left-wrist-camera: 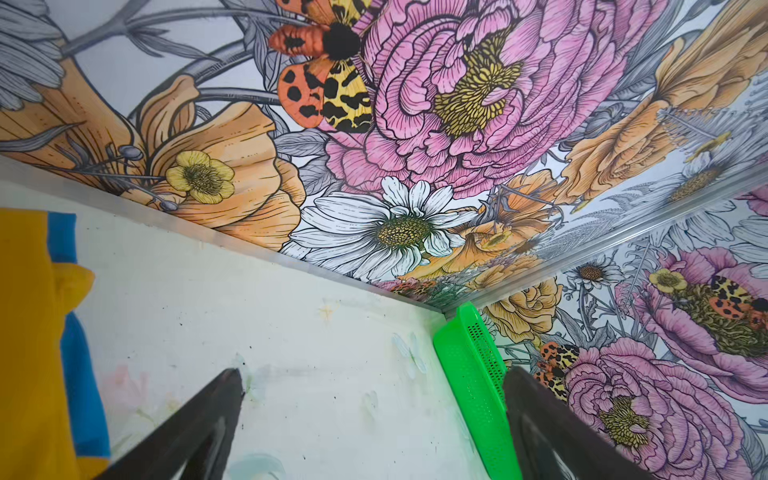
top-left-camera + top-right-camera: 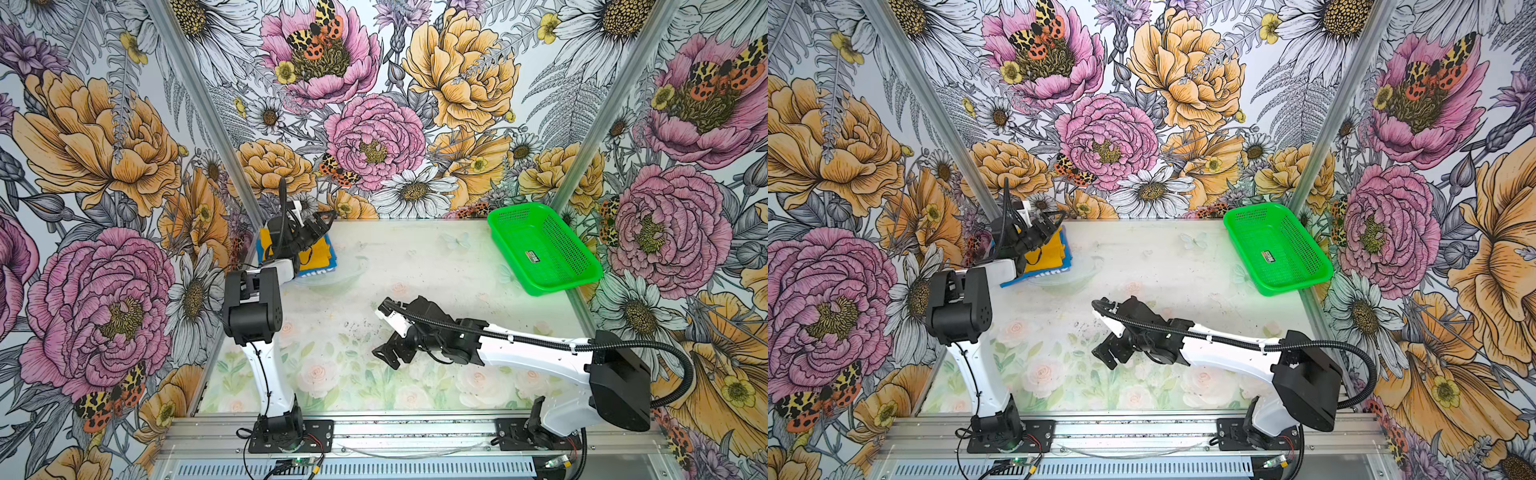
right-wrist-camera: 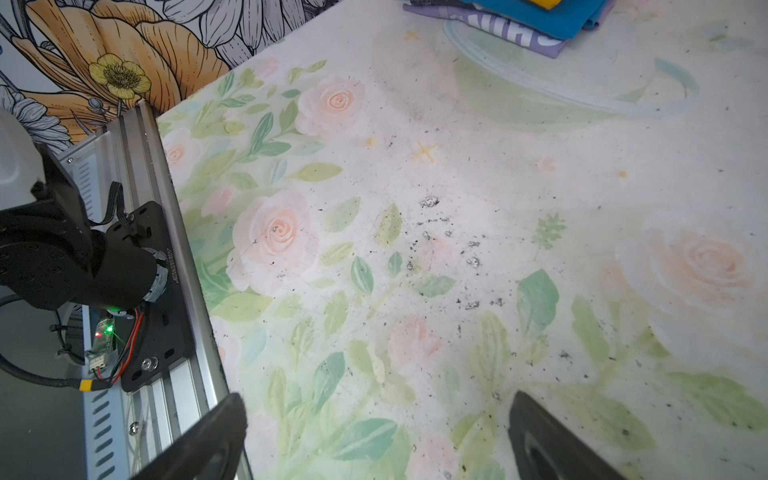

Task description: Fold and stack the t-shirts

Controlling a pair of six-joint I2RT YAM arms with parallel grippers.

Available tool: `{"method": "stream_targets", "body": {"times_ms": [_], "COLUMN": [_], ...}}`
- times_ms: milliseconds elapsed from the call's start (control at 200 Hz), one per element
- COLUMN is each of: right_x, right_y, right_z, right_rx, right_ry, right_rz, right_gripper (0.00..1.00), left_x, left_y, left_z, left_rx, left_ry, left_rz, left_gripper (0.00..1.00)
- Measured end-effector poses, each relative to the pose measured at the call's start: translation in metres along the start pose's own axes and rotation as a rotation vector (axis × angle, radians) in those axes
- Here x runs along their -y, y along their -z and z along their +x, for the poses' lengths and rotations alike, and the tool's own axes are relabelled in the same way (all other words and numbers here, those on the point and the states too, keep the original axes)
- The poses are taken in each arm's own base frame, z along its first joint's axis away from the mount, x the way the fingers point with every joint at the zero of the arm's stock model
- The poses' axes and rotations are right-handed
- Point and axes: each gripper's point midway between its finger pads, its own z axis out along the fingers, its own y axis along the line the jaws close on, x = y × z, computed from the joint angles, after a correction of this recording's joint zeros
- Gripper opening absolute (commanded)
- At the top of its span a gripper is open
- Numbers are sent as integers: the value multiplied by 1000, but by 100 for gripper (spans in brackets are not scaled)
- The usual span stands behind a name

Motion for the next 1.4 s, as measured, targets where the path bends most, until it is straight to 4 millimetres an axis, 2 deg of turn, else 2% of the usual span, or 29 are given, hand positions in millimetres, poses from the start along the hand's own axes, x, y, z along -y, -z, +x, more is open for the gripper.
{"method": "stream_targets", "body": {"times_ms": [110, 270, 345, 455, 525, 590, 730, 795, 866, 946, 1041, 1121, 1171, 1276, 1326, 1401], "right_x": [0, 0, -1, 0, 0, 1, 4, 6, 9, 17, 31, 54, 74, 131, 162, 208], "right_y": [0, 0, 0, 2, 4, 7, 15, 20, 24, 29, 36, 49, 59, 86, 99, 118], "right_z": [0, 0, 1, 2, 3, 4, 3, 1, 2, 3, 5, 1, -4, -6, 2, 20], "right_rx": [0, -1, -1, -2, -3, -3, 3, 8, 5, -3, -9, 7, 24, 38, 17, -28], "right_ry": [1, 2, 3, 5, 6, 7, 12, 20, 30, 38, 54, 65, 68, 59, 40, -15], "right_rz": [2, 2, 7, 15, 19, 28, 52, 66, 91, 137, 225, 359, 461, 700, 809, 947], "right_gripper": [99, 100, 100, 99, 99, 100, 100, 100, 99, 100, 100, 99, 100, 100, 99, 99], "left_x": [-22, -61, -62, -49, -37, -16, 49, 83, 115, 143, 157, 146, 126, 63, 31, -3], "left_y": [2, -6, -8, -9, -4, 3, 29, 47, 66, 85, 102, 115, 125, 153, 167, 184], "left_z": [22, 55, 61, 58, 53, 45, 15, -2, -11, -9, 10, 32, 45, 68, 83, 99], "left_rx": [-26, -70, -75, -75, -73, -66, -17, 28, 70, 109, 131, 132, 125, 112, 95, 55], "left_ry": [33, 98, 101, 86, 73, 52, -45, -114, -188, -279, -377, -445, -476, -516, -529, -544], "left_rz": [-29, -66, -59, -42, -40, -29, -3, -10, -40, -107, -218, -346, -445, -677, -776, -890], "left_gripper": [99, 99, 99, 99, 99, 99, 99, 99, 99, 99, 99, 99, 99, 99, 99, 99]}}
